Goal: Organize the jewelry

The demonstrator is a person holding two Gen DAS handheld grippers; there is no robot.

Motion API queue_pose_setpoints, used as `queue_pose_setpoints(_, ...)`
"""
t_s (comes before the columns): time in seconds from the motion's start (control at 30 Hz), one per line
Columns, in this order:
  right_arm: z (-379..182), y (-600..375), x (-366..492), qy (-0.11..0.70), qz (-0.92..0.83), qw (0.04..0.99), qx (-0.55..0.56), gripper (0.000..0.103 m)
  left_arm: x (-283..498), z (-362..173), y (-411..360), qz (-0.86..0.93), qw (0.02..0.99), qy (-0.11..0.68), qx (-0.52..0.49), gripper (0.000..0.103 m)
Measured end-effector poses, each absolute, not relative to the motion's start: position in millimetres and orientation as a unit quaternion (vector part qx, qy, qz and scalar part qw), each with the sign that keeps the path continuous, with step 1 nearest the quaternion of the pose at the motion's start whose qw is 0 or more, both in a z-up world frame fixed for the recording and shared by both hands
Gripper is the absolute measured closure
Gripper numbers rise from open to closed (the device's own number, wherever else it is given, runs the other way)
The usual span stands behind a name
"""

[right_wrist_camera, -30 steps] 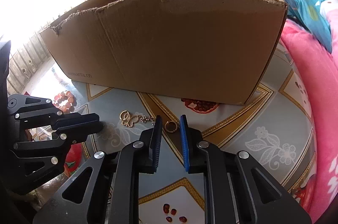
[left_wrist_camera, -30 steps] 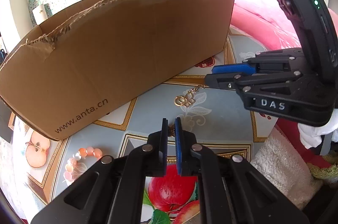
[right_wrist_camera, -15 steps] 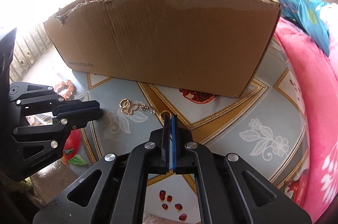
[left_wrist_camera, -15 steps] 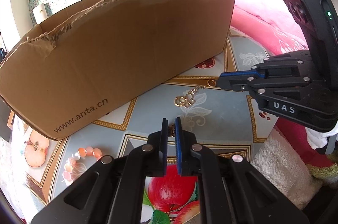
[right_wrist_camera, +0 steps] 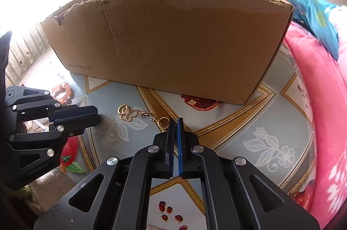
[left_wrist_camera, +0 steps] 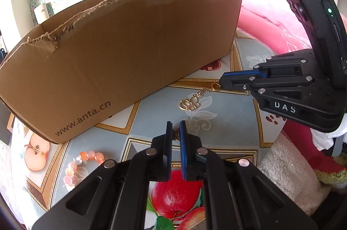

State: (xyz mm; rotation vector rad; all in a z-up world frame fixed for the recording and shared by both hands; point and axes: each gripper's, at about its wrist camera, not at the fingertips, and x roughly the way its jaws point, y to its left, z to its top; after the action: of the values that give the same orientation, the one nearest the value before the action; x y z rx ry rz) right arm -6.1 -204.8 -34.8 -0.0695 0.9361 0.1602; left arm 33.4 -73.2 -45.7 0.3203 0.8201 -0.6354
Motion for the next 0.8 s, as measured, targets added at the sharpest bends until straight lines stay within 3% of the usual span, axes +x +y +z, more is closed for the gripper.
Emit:
queue_pose_setpoints(0.23, -30.2, -207.3, -12.7, 0.448, 0.075, 0.891, 0.001, 0.098, 33.4, -45.6, -73.1, -0.303, 0.856, 0.39, 0.153, 0.097)
queue_pose_setpoints(0.37, -27.8, -205.3, -17.5, 0.442, 0.078, 0.893, 0.026, 0.084, 33.3, -45.5, -73.1, -0.303, 0.856, 0.39, 0.152, 0.097)
queue_pose_setpoints(0.43, -28.9, -200.1, -17.9, 0.44, 0.075, 0.895, 0.019, 0.082, 33.5, -45.5, -72.9, -0.303, 0.856, 0.39, 0.152, 0.097)
queue_pose_setpoints(0.63, -35.3, -183.8, -7.6, 0.439, 0.062, 0.896, -0.015, 0.082, 33.5, -45.5, -72.8, -0.303, 0.856, 0.39, 0.152, 0.097)
queue_pose_setpoints(0.8, -35.2, -182.2, -8.6, 0.44, 0.058, 0.896, -0.031, 0.093, 33.5, -45.9, -72.7, -0.303, 0.856, 0.39, 0.152, 0.097)
